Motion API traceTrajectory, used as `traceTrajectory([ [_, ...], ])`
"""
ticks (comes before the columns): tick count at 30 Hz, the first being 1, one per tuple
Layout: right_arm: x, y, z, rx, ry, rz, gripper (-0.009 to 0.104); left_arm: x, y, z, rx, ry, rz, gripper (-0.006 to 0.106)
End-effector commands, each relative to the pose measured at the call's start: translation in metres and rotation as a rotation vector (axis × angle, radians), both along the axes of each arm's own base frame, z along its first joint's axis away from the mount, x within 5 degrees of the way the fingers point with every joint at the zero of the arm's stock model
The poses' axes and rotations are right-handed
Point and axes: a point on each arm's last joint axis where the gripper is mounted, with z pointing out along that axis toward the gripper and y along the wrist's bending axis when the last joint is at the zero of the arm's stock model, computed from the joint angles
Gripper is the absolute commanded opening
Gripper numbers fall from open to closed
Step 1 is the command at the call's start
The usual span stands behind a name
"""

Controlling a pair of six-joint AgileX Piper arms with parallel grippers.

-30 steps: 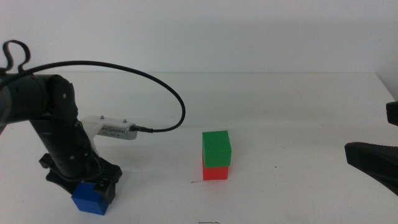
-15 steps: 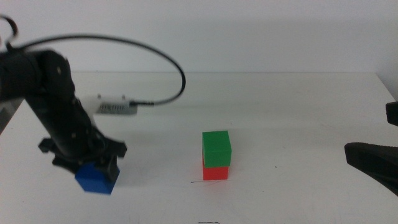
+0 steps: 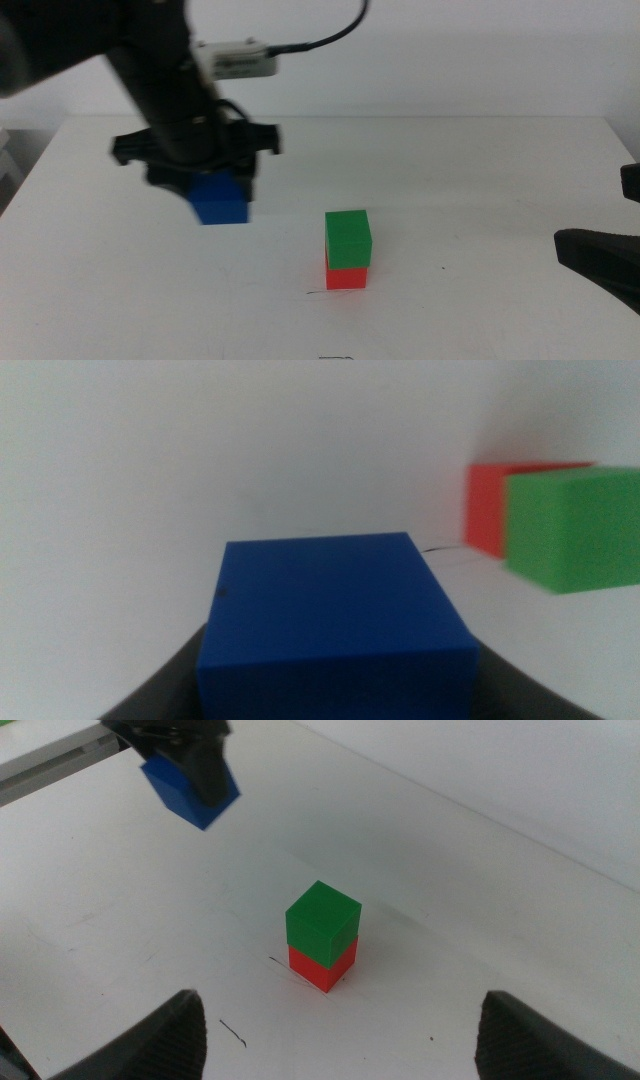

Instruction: Stack red cubes first, then green, then blue cubes in a specific spot.

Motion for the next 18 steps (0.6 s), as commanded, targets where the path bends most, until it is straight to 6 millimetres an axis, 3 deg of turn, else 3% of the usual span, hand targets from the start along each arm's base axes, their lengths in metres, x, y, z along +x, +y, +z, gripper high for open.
traceTrajectory([
  [1, 0.001, -0.001, 0.015, 0.042, -0.092, -0.002, 0.094, -0.011, -0.012, 0.023, -0.010, 0.005, 0.047, 0.000],
  [10, 0.001, -0.001, 0.015, 0.042, -0.092, -0.002, 0.094, -0.006, -0.086, 0.026, -0.073, -0.016, 0.005, 0.000],
  [18, 0.001, -0.001, 0.015, 0.042, -0.092, -0.002, 0.094, 0.000, -0.109, 0.012, -0.083, 0.019, 0.014, 0.000],
])
